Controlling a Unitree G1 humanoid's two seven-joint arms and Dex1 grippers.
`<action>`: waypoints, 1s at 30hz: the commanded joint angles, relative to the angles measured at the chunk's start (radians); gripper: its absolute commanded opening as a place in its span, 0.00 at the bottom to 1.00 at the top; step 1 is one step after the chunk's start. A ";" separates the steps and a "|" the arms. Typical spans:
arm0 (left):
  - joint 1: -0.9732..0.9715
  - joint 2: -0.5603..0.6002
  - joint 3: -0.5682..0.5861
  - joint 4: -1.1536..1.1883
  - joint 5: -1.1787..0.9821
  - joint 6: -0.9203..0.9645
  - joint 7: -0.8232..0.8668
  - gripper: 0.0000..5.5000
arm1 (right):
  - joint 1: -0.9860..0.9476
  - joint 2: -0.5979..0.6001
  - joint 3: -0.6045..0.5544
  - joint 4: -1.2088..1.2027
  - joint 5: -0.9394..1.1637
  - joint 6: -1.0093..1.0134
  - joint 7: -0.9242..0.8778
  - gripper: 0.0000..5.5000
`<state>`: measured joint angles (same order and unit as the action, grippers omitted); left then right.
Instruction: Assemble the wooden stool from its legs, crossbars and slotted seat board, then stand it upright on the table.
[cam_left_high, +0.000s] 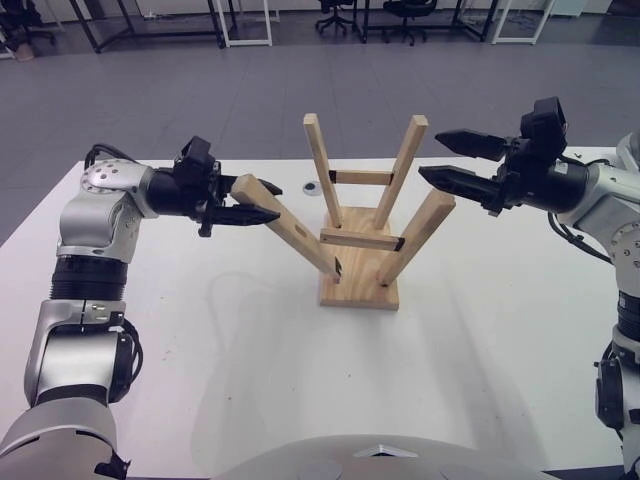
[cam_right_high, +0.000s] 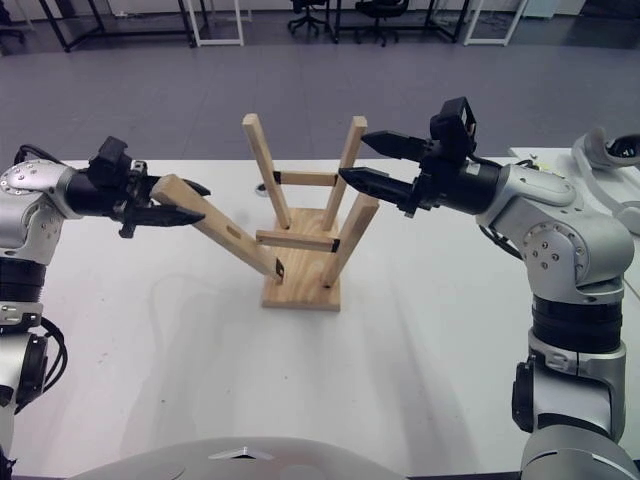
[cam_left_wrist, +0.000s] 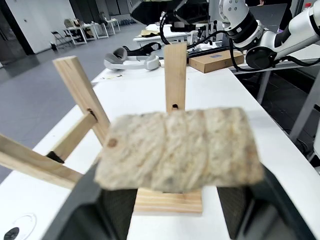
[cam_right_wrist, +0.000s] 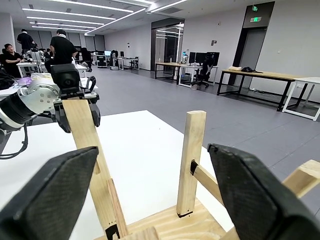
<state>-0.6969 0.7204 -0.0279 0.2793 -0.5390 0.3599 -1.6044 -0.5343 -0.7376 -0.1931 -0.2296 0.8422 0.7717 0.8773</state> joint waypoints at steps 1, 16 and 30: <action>-0.046 0.015 -0.035 0.015 0.019 -0.017 -0.009 0.37 | 0.021 0.009 -0.019 -0.027 0.015 0.009 -0.019 0.74; -0.110 0.001 -0.141 0.147 0.045 -0.174 -0.009 0.37 | 0.048 0.024 -0.032 -0.057 0.036 0.005 -0.052 0.74; -0.126 -0.002 -0.190 0.125 0.067 -0.171 -0.008 0.37 | 0.072 0.038 -0.048 -0.077 0.043 0.005 -0.074 0.74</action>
<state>-0.8008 0.7209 -0.2101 0.3866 -0.5120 0.2099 -1.6062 -0.4670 -0.6976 -0.2324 -0.2905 0.8760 0.7719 0.8122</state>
